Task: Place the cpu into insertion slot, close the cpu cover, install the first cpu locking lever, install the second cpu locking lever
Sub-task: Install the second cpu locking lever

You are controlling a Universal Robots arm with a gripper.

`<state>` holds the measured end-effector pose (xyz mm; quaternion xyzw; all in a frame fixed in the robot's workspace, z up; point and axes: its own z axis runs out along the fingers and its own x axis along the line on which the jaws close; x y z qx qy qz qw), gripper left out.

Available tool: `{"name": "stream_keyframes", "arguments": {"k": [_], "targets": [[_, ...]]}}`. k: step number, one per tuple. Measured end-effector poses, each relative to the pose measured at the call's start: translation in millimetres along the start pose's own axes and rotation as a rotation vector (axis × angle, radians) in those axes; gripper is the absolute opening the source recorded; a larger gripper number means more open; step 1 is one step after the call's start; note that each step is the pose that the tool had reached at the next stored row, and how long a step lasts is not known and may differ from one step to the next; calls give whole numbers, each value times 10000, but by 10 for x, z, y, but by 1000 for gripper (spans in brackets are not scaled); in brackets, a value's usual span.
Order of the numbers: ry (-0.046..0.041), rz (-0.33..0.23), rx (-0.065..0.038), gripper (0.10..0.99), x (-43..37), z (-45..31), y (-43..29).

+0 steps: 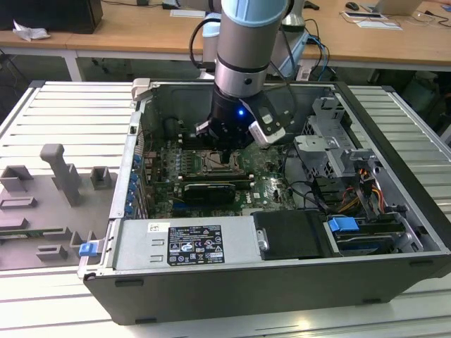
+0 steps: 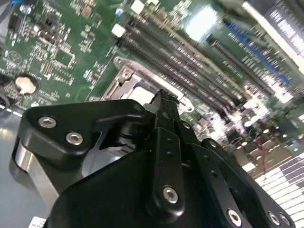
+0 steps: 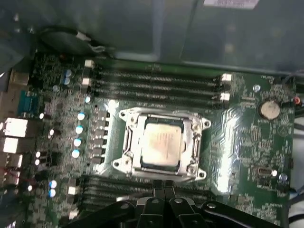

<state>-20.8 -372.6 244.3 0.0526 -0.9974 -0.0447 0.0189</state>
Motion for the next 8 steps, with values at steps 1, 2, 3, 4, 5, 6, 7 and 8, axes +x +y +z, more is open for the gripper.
{"name": "stream_keyframes", "arguments": {"k": [1, 2, 3, 4, 5, 6, 7, 8], "targets": [[-3, -3, -41, 106, 6, -3, -58], [-7, -5, -87, 106, 10, -3, -84], [-12, -3, -126, 106, 19, -2, -95], [-16, -5, -176, 106, 40, -1, -100], [-21, -10, -216, 106, 65, 1, -99], [-27, -13, -272, 106, 118, 5, -95], [-29, -12, -288, 106, 148, 7, -92], [-30, -13, -307, 106, 188, 10, -88]]}}
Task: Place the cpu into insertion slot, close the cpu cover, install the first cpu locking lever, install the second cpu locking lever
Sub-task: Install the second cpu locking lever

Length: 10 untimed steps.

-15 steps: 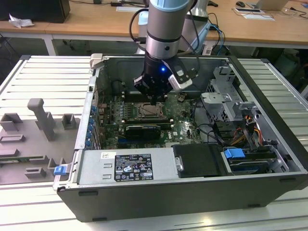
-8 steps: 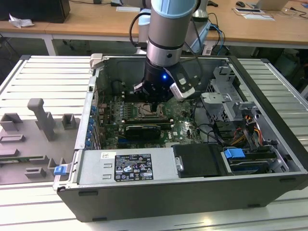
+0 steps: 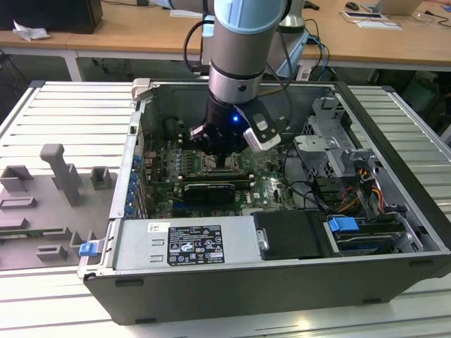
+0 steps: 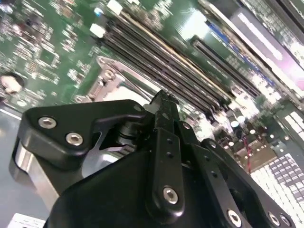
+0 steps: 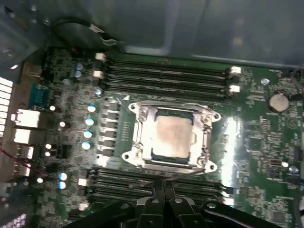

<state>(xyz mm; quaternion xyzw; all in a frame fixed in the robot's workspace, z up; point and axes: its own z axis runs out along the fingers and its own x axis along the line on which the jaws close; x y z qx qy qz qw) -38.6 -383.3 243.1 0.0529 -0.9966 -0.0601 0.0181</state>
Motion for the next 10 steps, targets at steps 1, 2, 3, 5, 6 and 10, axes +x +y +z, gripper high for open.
{"name": "stream_keyframes", "arguments": {"k": [1, 2, 3, 5, 6, 10], "targets": [[-3, -1, -31, 106, 55, 5, 5], [-5, -1, -39, 106, 63, 12, 6], [-5, -2, -43, 106, 63, 20, 5], [-9, -5, -86, 106, 63, 47, 1], [-11, -13, -107, 106, 64, 69, -1], [-24, -25, -219, 106, 90, 167, -14]]}}
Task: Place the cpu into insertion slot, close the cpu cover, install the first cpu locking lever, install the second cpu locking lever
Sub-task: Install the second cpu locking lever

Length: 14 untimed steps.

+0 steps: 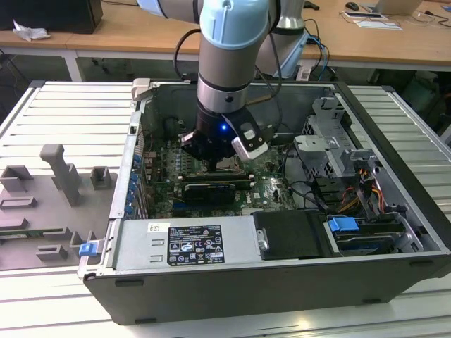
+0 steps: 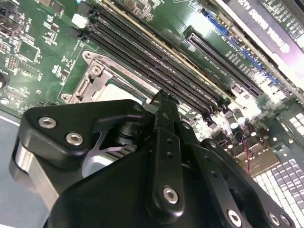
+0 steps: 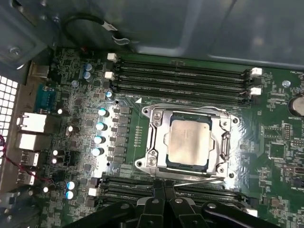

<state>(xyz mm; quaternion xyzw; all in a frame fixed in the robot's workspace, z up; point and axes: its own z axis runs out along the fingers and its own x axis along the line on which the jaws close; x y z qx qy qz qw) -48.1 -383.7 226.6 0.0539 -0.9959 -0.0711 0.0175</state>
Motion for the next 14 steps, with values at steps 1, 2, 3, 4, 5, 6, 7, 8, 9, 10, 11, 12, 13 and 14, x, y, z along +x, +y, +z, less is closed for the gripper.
{"name": "stream_keyframes", "arguments": {"k": [1, 2, 3, 4, 5, 6, 7, 8, 9, 10, 11, 12, 13, 14], "targets": [[-3, -2, -24, 106, 7, 7, 0], [-8, -9, -78, 106, 20, 20, -7], [-16, -13, -129, 106, 36, 41, -21], [-22, -14, -157, 106, 46, 50, -27], [-25, -18, -201, 106, 52, 54, -34], [-44, -24, -327, 106, 83, 61, -46], [-58, -28, -391, 106, 111, 70, -50], [-66, -30, -424, 106, 130, 81, -57], [-71, -33, -453, 106, 140, 108, -66], [-78, -36, -495, 106, 147, 127, -69], [-84, -40, -522, 106, 150, 135, -71], [-92, -42, -555, 106, 159, 145, -73], [-104, -46, -603, 106, 171, 161, -79], [-115, -52, -663, 106, 175, 172, -82]]}}
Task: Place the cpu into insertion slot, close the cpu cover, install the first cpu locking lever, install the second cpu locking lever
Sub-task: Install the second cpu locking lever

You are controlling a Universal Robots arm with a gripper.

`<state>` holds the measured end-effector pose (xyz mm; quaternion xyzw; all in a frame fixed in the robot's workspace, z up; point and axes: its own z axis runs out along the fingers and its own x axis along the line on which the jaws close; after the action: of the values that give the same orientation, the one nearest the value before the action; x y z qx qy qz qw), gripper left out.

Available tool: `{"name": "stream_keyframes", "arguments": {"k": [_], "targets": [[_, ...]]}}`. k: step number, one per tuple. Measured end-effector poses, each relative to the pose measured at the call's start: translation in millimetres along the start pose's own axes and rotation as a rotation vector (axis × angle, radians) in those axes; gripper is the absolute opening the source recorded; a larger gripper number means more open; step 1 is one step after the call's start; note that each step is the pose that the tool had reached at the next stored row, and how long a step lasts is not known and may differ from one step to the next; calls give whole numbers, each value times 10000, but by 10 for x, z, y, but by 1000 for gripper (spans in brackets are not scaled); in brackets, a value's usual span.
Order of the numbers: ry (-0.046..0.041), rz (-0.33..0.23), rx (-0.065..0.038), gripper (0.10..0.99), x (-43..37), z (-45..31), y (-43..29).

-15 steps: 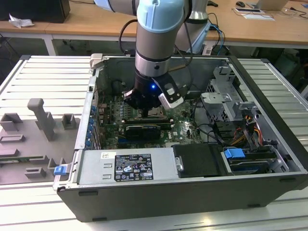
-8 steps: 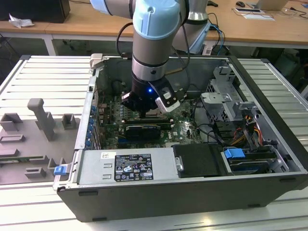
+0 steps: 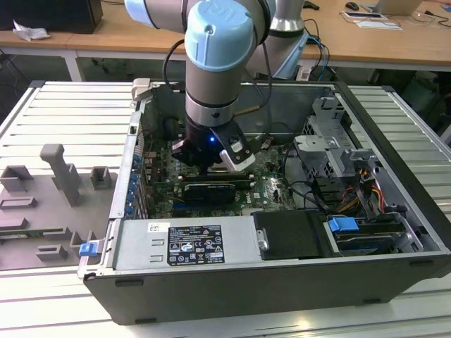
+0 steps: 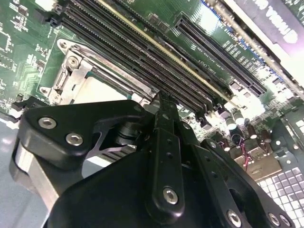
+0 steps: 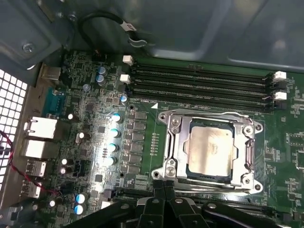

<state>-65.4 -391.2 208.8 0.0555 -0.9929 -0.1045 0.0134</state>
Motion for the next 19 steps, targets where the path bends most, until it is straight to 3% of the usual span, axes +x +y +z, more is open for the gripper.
{"name": "stream_keyframes", "arguments": {"k": [5, 15, 19], "targets": [[-44, -11, -288, 106, 34, 40, -14], [-87, -26, -624, 106, 55, 130, -34], [-99, -30, -647, 106, 68, 123, -30]]}}
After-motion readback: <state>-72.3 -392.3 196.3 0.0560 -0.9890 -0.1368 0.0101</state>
